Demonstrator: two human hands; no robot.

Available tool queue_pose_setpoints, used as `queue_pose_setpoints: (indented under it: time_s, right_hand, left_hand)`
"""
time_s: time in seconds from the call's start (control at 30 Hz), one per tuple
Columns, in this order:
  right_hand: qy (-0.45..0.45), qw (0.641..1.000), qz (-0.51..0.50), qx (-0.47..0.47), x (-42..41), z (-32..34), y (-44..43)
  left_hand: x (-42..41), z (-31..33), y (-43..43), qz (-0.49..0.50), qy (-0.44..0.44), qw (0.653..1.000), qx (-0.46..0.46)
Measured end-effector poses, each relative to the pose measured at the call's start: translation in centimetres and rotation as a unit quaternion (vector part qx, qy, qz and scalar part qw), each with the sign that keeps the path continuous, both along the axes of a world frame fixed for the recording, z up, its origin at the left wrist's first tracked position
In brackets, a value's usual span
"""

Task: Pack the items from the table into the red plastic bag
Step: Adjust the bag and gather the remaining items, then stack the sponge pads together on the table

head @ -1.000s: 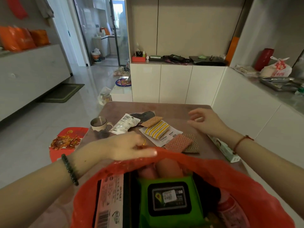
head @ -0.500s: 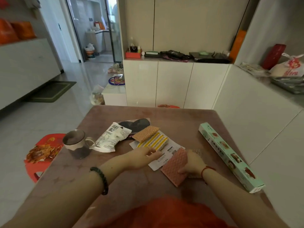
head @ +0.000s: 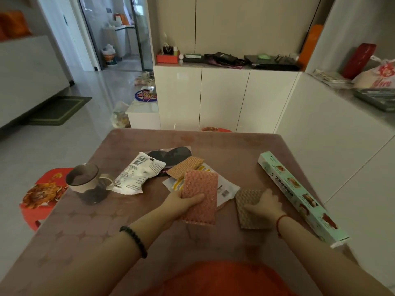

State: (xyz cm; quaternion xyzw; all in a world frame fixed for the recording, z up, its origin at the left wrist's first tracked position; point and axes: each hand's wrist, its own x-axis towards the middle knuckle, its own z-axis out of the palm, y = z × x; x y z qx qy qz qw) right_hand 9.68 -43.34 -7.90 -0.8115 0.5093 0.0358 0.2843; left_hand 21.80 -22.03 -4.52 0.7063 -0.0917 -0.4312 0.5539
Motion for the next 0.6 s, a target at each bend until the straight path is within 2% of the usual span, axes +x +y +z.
queue_pose_setpoints:
  time_s: [0.07,0.13,0.17,0.2,0.27,0.33,0.4,0.5,0.6]
  right_hand:
    - [-0.038,0.996,-0.045,0.065,-0.6,-1.3,-0.2]
    - [-0.116,0.970,-0.124,0.177,-0.8,-0.5,-0.2]
    - [-0.149,0.963,-0.143,0.175,-0.7,0.2,-0.2]
    - [-0.188,0.961,-0.155,0.132,-0.6,0.9,0.0]
    - [-0.325,0.934,-0.143,0.040,-0.1,3.4,1.4]
    - [-0.450,0.888,-0.066,0.073,0.4,6.6,4.3]
    - [-0.435,0.890,0.045,0.129,1.7,8.0,7.0]
    - [-0.376,0.914,0.129,0.081,4.1,7.4,10.3]
    - [-0.340,0.914,0.211,0.069,7.0,6.6,11.3]
  left_hand:
    - [0.2,0.0,0.6,0.035,0.031,0.999,-0.004]
    - [0.4,0.0,0.9,0.053,0.058,0.997,-0.006]
    - [0.3,0.0,1.0,0.058,0.073,0.996,-0.011]
    - [0.3,0.0,1.1,0.065,0.087,0.994,-0.021]
    - [0.2,0.1,1.1,0.083,0.099,0.991,-0.040]
    - [-0.1,0.4,0.9,0.103,0.110,0.987,-0.060]
    - [-0.2,0.6,0.6,0.107,0.129,0.982,-0.084]
    - [-0.2,0.8,0.8,0.075,0.168,0.976,-0.118]
    - [1.1,0.8,2.9,0.106,0.132,0.981,-0.096]
